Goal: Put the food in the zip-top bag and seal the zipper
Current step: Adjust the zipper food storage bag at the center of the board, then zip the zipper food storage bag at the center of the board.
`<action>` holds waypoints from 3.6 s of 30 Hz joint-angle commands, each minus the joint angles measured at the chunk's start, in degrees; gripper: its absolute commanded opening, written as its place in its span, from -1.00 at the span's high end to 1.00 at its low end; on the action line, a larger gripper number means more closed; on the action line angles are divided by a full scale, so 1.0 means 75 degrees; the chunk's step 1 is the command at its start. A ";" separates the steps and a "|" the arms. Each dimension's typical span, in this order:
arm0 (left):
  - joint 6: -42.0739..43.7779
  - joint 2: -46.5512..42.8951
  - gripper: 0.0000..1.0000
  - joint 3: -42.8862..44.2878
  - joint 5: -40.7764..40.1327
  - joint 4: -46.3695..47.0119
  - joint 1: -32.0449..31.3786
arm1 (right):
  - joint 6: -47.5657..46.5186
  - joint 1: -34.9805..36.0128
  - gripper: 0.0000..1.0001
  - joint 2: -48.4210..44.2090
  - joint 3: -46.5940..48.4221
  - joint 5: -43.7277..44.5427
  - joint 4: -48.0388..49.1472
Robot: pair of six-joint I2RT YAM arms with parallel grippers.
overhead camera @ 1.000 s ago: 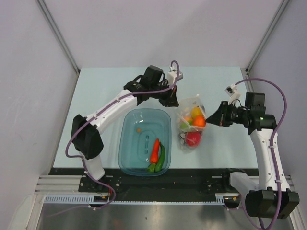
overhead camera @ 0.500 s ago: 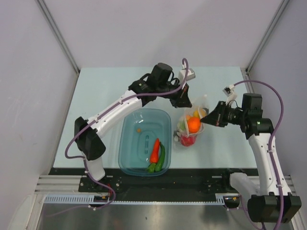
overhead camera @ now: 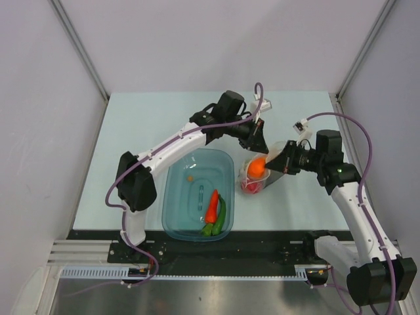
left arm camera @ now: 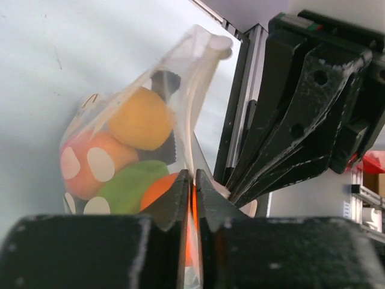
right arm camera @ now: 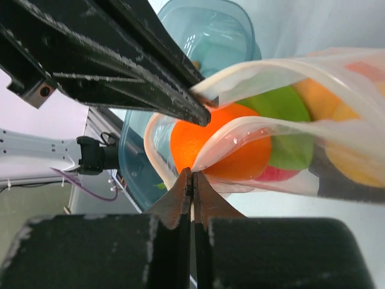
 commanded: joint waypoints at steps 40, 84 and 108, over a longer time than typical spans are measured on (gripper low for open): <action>0.1357 -0.1593 0.67 -0.1838 -0.1609 0.0668 -0.0330 | -0.0077 -0.0564 1.00 -0.0572 -0.0234 -0.0354 -0.0246; -0.0133 -0.0681 0.28 -0.0621 0.0281 0.0052 0.0128 | 0.0697 -0.0178 1.00 -0.0596 -0.0856 0.0314 0.1758; -0.0509 -0.0049 0.09 -0.0070 -0.0423 -0.0053 0.0023 | 0.0674 0.0420 1.00 -0.0291 -0.0856 0.0490 0.2532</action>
